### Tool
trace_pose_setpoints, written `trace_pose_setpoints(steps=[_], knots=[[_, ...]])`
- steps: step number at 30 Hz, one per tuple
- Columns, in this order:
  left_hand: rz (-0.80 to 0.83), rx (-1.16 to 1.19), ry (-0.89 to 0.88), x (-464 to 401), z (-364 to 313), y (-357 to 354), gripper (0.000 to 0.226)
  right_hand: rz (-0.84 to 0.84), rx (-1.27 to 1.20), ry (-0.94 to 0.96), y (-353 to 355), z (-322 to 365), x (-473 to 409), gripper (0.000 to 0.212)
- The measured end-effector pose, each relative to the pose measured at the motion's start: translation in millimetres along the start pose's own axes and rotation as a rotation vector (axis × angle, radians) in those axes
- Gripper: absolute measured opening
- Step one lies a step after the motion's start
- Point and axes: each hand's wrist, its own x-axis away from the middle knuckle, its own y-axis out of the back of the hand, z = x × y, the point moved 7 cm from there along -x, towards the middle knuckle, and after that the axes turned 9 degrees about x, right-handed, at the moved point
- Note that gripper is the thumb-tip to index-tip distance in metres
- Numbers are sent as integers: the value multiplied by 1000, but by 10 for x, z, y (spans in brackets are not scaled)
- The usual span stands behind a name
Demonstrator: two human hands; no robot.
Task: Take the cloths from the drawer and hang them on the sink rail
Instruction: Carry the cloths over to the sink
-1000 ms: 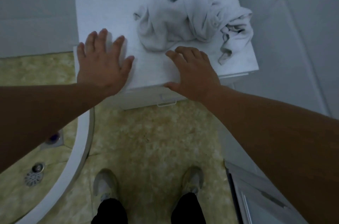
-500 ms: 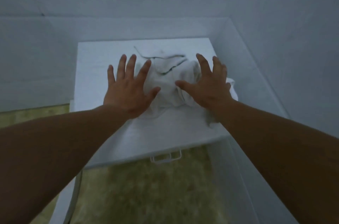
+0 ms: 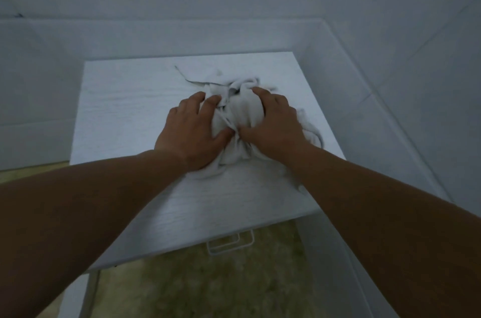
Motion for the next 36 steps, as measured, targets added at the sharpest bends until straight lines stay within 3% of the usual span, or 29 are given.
trace_pose_setpoints(steps=[4,9,13,16,20,29,33,36], knots=[[-34,254,34,-36,-133,43,73,-19,-130,-9,13,63,30,88],[-101,392,122,77,-262,263,55,-74,-213,40,227,207,214,79],[-136,383,104,105,-595,691,60,-124,-275,38,621,363,371,84],[-102,365,67,98,-858,1130,69,-154,-332,24,1018,514,525,77],[-37,335,48,245,-1230,1825,72,-132,-340,12,1673,893,873,85],[120,362,-182,1106,-2112,3126,69,-242,-412,-173,2732,1497,2386,73],[268,371,-351,1669,-2472,3425,70,-283,-374,-331,2938,1687,3310,67],[376,391,-479,2019,-2847,3560,68,-405,-347,-449,3130,1723,3971,63]])
